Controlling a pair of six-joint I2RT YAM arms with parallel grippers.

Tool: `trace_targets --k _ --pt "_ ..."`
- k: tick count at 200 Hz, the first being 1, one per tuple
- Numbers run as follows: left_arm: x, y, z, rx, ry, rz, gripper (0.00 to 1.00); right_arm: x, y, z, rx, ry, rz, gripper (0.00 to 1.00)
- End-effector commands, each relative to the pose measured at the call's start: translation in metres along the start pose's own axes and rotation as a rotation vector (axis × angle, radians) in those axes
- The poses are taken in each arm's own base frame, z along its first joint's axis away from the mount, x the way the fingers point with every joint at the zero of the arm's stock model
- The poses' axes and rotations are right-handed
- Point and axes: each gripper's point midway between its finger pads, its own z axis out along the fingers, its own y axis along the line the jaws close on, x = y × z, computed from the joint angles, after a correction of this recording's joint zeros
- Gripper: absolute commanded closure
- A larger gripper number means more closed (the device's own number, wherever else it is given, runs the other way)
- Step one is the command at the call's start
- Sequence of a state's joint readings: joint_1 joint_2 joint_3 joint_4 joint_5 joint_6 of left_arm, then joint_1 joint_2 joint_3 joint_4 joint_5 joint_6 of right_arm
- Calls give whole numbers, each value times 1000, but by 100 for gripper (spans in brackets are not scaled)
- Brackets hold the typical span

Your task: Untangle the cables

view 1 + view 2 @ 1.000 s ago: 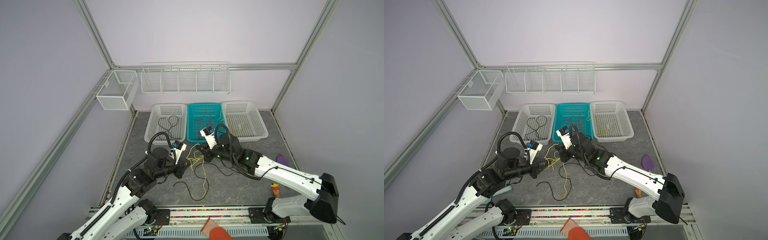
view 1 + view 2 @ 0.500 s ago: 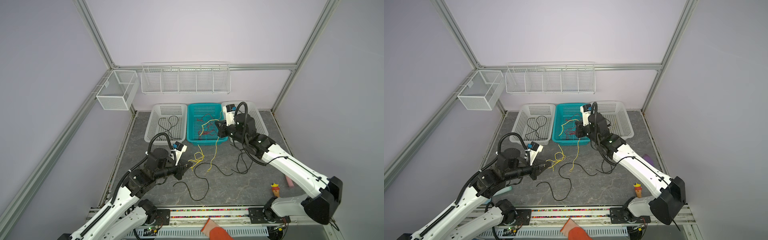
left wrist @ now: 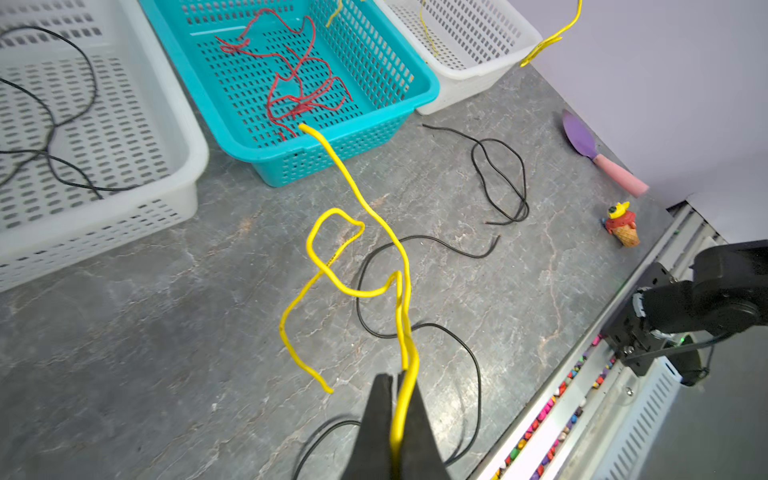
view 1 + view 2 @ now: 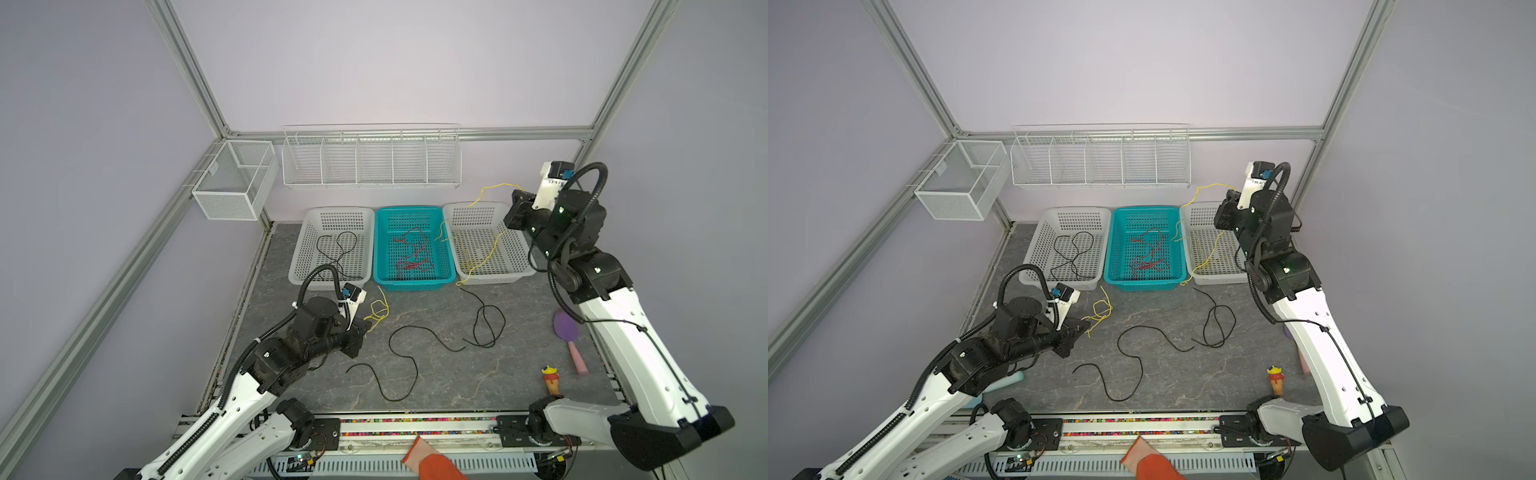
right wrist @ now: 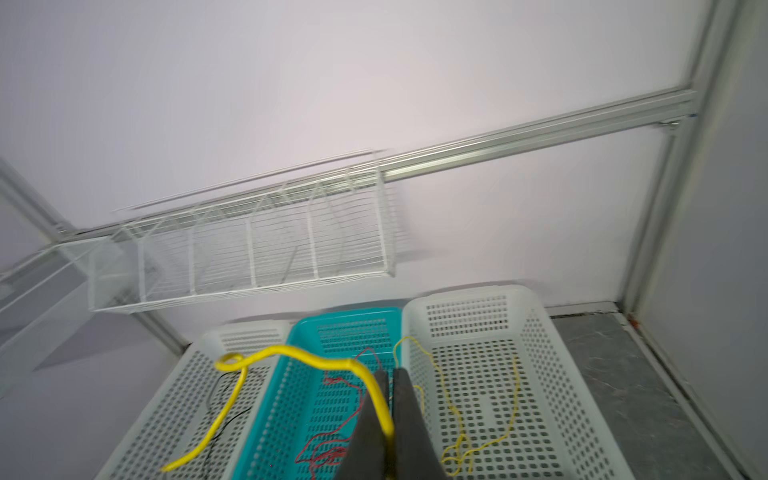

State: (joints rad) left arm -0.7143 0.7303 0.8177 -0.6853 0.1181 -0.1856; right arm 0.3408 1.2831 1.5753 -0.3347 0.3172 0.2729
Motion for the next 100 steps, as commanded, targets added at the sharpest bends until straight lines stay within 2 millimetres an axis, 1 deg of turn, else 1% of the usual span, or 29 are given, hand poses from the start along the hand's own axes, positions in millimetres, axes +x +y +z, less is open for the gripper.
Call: trace_targets --k 1,10,21,40,47,60,75,86,88,90,100 --pt "-3 14 -6 -76 -45 17 100 -1 -29 30 163 2 -68 94" --pt "-2 16 -6 -87 -47 17 100 -2 -34 42 177 11 -70 94" --pt "-2 17 -6 -94 -47 19 100 2 -40 60 195 18 -76 94" --pt "-2 18 -6 -95 -51 19 100 19 -53 94 237 47 -95 94" --pt "-1 17 -5 -93 -49 19 100 28 -57 107 240 75 -94 94" --pt "-1 17 -4 -92 -47 17 100 53 -63 134 240 135 -100 94" --pt "0 18 -4 -92 -46 17 100 80 -71 161 268 198 -132 94" --pt "0 18 -3 -92 -45 17 100 100 -71 179 264 245 -140 94" --pt "0 18 -3 -92 -46 17 100 100 -83 183 281 250 -130 94" --pt "0 17 -3 -92 -46 17 100 103 -87 186 282 258 -126 94" --pt "0 18 -3 -95 -47 17 100 117 -89 201 267 282 -119 94"
